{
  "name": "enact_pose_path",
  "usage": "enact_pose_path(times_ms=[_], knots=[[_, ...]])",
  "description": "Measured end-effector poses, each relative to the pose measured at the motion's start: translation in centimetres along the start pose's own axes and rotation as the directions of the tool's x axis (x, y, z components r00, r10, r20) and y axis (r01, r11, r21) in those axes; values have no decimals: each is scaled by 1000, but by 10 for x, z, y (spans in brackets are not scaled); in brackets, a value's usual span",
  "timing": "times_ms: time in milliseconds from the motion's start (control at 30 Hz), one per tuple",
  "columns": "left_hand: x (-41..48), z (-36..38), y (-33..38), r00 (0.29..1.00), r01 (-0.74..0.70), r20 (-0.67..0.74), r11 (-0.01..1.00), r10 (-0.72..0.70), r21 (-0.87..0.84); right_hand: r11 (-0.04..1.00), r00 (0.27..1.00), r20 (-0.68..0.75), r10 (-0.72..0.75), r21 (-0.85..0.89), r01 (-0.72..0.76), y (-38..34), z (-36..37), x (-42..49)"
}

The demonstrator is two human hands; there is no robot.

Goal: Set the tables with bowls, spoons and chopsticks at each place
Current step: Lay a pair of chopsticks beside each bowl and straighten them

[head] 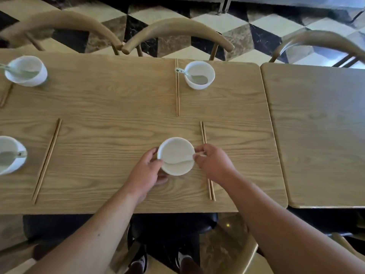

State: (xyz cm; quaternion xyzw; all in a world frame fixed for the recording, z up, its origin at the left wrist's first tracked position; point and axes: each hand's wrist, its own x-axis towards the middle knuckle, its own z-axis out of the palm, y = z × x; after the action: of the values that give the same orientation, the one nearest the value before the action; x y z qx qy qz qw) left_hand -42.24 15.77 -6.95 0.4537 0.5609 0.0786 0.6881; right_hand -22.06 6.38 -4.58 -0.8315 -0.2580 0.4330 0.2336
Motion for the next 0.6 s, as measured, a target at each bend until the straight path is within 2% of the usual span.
enact_pose_path(times_ms=[167, 267, 333, 433, 500, 600], knots=[[1, -2, 1, 1000, 14, 21, 999, -13, -47, 998, 1000, 6, -31, -51, 31, 2, -2, 6], [3, -3, -4, 999, 30, 33, 997, -28, -65, 1000, 999, 44, -2, 15, 1, -1, -1, 6], [3, -4, -6, 998, 38, 42, 997, -36, -68, 996, 999, -16, 37, 77, -36, 3, -6, 7], [6, -6, -8, 998, 53, 50, 992, -48, -112, 992, 971, -216, 100, 94, -81, 19, -20, 7], [9, -7, -9, 997, 68, 54, 988, -61, -142, 990, 959, -247, 136, 2, -140, 31, -23, 2], [13, -9, -13, 996, 75, 57, 984, -67, -164, 977, 975, -173, 141, -134, -165, 42, -12, -4]])
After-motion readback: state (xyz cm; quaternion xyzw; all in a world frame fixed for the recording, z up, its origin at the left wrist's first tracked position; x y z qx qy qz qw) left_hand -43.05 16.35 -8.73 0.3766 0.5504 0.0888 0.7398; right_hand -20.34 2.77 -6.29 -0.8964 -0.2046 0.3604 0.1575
